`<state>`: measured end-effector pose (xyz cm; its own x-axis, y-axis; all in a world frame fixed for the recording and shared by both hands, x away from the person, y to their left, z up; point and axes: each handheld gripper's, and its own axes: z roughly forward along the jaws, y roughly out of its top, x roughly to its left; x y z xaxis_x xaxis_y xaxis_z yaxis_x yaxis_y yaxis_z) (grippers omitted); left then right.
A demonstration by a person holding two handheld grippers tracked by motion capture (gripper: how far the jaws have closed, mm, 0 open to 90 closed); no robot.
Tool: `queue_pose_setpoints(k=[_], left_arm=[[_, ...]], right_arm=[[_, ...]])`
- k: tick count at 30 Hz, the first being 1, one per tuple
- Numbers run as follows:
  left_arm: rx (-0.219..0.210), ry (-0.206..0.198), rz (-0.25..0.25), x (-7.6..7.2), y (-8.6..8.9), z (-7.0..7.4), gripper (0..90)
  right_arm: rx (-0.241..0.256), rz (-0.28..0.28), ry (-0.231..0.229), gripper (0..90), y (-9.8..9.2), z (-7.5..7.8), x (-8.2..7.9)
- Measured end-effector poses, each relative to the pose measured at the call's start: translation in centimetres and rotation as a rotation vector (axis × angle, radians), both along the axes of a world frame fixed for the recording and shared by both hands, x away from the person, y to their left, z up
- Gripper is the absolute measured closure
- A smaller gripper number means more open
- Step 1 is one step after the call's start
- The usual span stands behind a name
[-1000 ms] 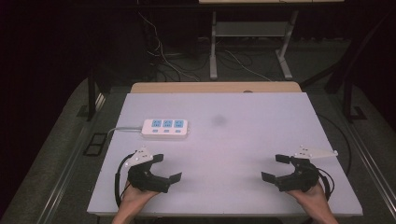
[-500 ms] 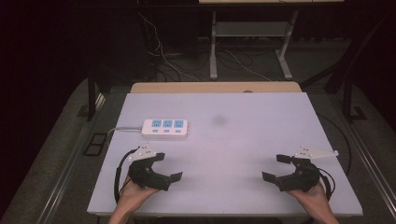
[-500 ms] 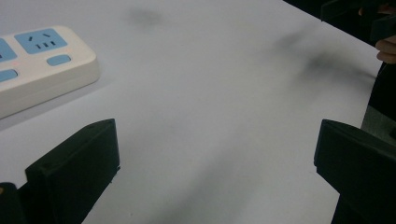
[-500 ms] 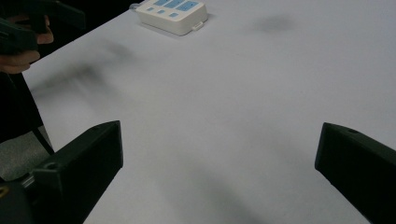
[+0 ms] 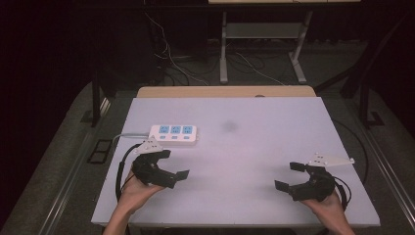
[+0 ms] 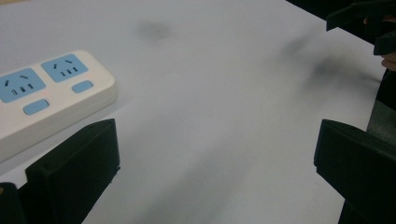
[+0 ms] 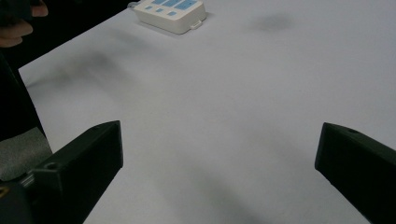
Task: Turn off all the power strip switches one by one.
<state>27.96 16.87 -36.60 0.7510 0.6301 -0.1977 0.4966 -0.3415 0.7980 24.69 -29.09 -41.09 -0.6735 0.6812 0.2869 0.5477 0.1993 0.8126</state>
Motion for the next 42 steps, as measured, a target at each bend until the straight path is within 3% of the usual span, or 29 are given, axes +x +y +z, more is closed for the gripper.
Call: queue_pose_setpoints(k=[14, 42], left_arm=[[0.039, 0.022, -0.008, 2.0, 0.2, 0.7, 0.0], [0.110, 0.018, -0.024, 5.3, -0.1, 2.3, 0.0]], right_arm=[[0.000, -0.003, -0.001, 0.7, -0.1, 0.0, 0.0], [-0.012, -0.003, 0.002, 0.6, 0.0, -0.1, 0.0]])
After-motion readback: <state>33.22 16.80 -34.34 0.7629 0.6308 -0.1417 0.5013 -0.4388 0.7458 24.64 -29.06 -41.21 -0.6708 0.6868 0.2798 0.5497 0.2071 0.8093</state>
